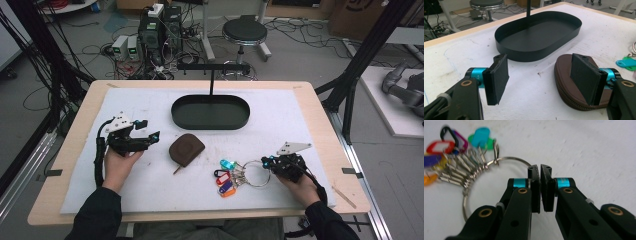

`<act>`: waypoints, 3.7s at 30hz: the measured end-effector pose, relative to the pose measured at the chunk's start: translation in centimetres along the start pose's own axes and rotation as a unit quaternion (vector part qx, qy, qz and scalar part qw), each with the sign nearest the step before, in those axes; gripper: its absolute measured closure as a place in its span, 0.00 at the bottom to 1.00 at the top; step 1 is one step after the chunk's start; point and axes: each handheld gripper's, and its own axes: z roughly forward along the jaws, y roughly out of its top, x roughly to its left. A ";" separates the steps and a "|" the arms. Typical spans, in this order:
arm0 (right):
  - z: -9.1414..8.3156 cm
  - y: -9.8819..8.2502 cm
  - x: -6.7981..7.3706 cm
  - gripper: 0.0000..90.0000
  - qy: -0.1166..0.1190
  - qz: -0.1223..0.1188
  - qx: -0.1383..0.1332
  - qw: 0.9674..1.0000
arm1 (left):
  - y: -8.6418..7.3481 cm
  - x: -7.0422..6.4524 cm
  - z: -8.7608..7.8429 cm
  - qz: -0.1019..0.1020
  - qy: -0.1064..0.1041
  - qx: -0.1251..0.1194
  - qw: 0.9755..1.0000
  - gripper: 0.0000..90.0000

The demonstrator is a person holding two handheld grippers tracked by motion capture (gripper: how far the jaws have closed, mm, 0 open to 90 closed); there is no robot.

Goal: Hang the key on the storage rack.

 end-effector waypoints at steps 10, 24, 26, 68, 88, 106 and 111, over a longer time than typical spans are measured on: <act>-0.6 0.8 -0.8 1.00 -0.010 0.043 -0.050 0.998 | -0.5 0.1 -0.7 -0.019 -0.001 0.006 1.000 0.35; 0.8 -0.6 -1.0 0.88 0.002 0.054 0.035 0.998 | -0.5 0.4 -1.3 -0.024 0.017 -0.006 1.000 0.37; 0.8 -0.6 -1.0 0.89 0.001 0.052 0.042 0.998 | -0.4 0.4 -1.3 -0.025 0.017 -0.008 1.000 0.37; -0.4 1.3 -0.1 0.97 0.081 0.114 -0.108 0.984 | -0.5 0.1 -1.8 -0.015 0.025 -0.011 1.000 0.37; -0.5 2.7 0.4 0.98 0.098 0.080 -0.086 0.988 | -0.4 -0.4 -2.0 -0.012 0.013 -0.015 1.000 0.37; -1.9 6.9 -0.3 0.98 0.093 0.035 -0.115 0.988 | -0.9 -0.9 -2.2 -0.013 -0.002 -0.011 1.000 0.37; -2.2 8.2 -0.6 0.98 0.095 0.024 -0.123 0.988 | -0.2 -0.9 -2.2 -0.009 -0.006 -0.014 1.000 0.37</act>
